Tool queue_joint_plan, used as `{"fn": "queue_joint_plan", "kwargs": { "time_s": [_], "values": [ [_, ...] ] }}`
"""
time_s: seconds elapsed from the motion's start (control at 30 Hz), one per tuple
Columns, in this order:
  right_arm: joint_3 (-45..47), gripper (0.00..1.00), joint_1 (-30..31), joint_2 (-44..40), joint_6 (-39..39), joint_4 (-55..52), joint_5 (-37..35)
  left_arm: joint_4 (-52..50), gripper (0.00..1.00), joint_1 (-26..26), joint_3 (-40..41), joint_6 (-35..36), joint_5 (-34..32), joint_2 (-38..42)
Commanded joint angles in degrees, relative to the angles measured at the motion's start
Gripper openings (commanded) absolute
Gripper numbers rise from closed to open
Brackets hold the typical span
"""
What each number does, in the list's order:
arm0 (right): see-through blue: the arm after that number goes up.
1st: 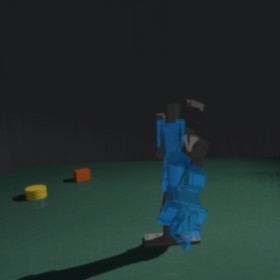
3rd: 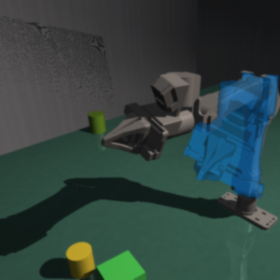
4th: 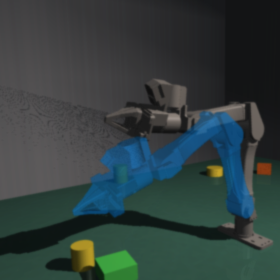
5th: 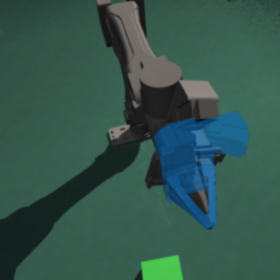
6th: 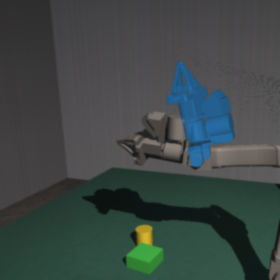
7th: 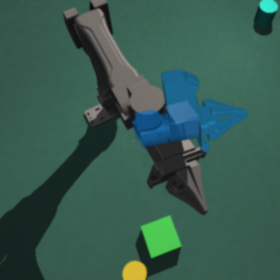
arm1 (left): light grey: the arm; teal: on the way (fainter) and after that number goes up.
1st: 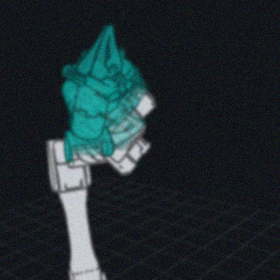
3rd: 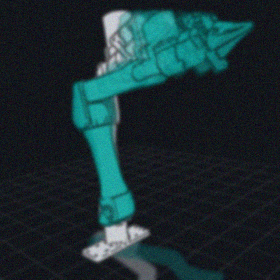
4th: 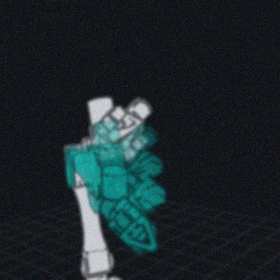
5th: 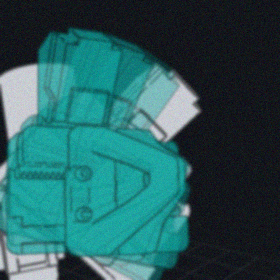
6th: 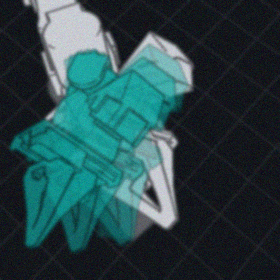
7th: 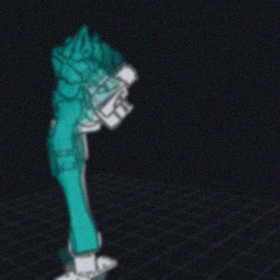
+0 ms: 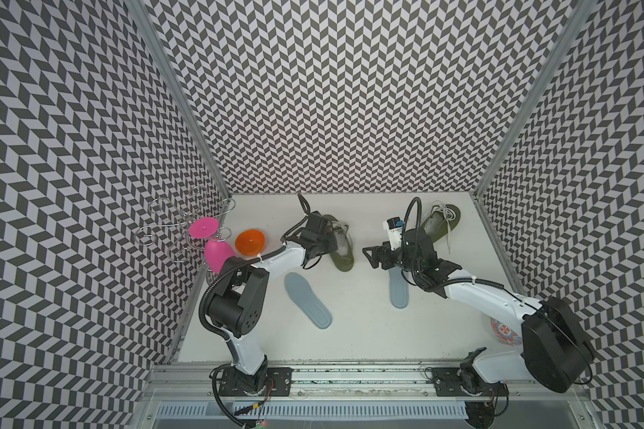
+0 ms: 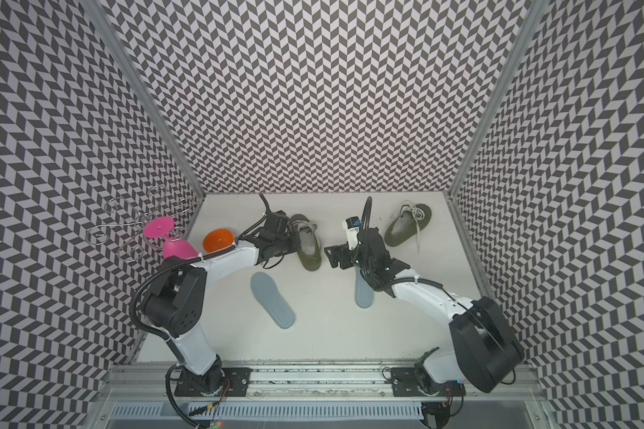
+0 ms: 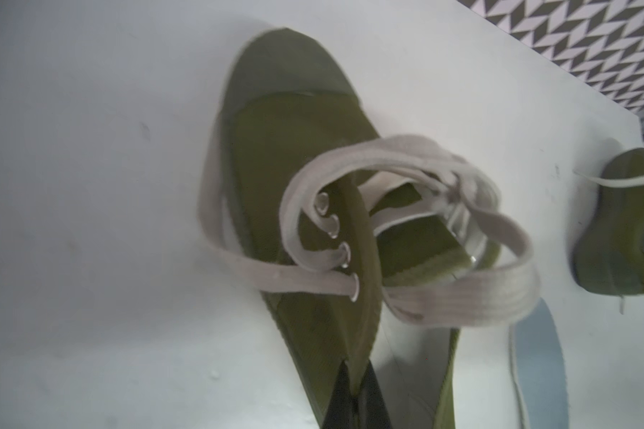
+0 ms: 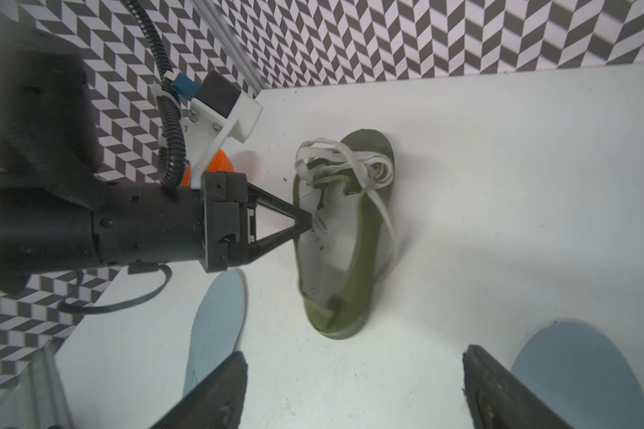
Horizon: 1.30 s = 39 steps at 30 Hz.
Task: Insert the insole into the shoe
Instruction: Move the shoe to the center of the board, then adjust the shoe at the center of the board.
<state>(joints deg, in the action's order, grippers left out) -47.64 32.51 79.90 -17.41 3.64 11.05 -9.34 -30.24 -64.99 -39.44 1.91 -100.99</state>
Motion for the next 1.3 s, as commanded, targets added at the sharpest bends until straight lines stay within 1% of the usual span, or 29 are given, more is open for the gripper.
{"fn": "queue_joint_plan", "kwargs": {
  "time_s": [0.0, 0.1, 0.17, 0.23, 0.3, 0.37, 0.4, 0.47, 0.6, 0.67, 0.77, 0.8, 0.87, 0.97, 1.0, 1.07, 1.1, 1.2, 1.27],
  "values": [
    [0.9, 0.90, 0.4, -1.4, -2.2, -4.7, 2.9, 4.0, 0.00, -6.6, 1.9, -12.0, -4.8, 2.3],
    [0.7, 0.90, 0.4, -0.5, -0.4, -8.9, 0.6, 6.3, 0.00, -11.1, 3.6, -16.3, -8.5, 2.0],
    [0.3, 0.90, 0.3, 0.1, 1.2, -11.6, -2.8, 7.1, 0.00, -12.8, 3.9, -17.5, -9.6, 1.8],
    [0.2, 0.88, 0.2, 0.4, 2.5, -13.2, -5.6, 7.4, 0.00, -14.2, 4.2, -18.0, -10.4, 1.9],
    [0.0, 0.79, 0.1, 0.7, 3.3, -14.5, -8.7, 7.9, 0.00, -15.3, 4.8, -18.4, -10.7, 2.6],
    [-0.4, 0.69, 0.0, 1.5, 4.9, -15.9, -10.3, 8.6, 0.00, -16.0, 5.4, -18.4, -10.1, 2.9],
    [-0.5, 0.66, 0.1, 1.8, 5.5, -16.6, -10.4, 8.7, 0.00, -16.0, 5.6, -18.4, -9.6, 2.9],
    [-0.2, 0.66, 0.1, 2.3, 6.4, -17.4, -9.9, 9.3, 0.00, -16.2, 6.1, -18.3, -9.1, 2.9],
    [1.9, 0.70, 0.1, 1.9, 6.1, -15.7, -7.3, 9.3, 0.00, -16.2, 6.3, -17.8, -9.5, 2.8],
    [1.9, 0.72, 0.1, 3.1, 5.1, -14.5, -6.1, 9.5, 0.00, -16.2, 6.5, -17.5, -9.5, 2.9],
    [0.5, 0.72, 0.1, 6.5, 3.3, -12.1, -6.4, 9.6, 0.00, -16.3, 7.0, -16.8, -10.0, 3.7],
    [-0.4, 0.70, 0.1, 7.9, 2.8, -11.4, -6.4, 9.4, 0.00, -16.4, 7.1, -16.3, -10.7, 3.9],
    [-3.8, 0.64, 0.1, 12.1, 2.5, -11.5, -7.6, 9.0, 0.00, -16.5, 7.4, -15.3, -12.5, 4.6],
    [-7.1, 0.48, -0.3, 16.2, 2.5, -12.8, -11.5, 6.9, 0.00, -16.6, 6.7, -13.3, -14.9, 5.0],
    [-7.2, 0.46, -0.8, 16.2, 2.7, -12.9, -11.7, 5.4, 0.00, -16.5, 6.5, -13.1, -16.1, 5.3],
    [-5.6, 0.44, -2.2, 14.2, 2.3, -12.0, -10.9, 2.9, 0.00, -16.4, 7.1, -12.7, -18.5, 6.2],
    [-4.4, 0.43, -3.0, 13.1, 1.9, -11.4, -10.3, 2.7, 0.00, -16.1, 8.0, -12.7, -18.6, 6.8],
    [-1.6, 0.40, -5.8, 11.1, 1.5, -10.0, -7.8, 4.1, 0.00, -15.3, 12.5, -14.4, -17.1, 9.2],
    [-0.6, 0.31, -6.9, 11.5, 2.0, -9.0, -5.9, 4.9, 0.00, -15.4, 14.7, -15.5, -16.0, 9.8]
  ]
}}
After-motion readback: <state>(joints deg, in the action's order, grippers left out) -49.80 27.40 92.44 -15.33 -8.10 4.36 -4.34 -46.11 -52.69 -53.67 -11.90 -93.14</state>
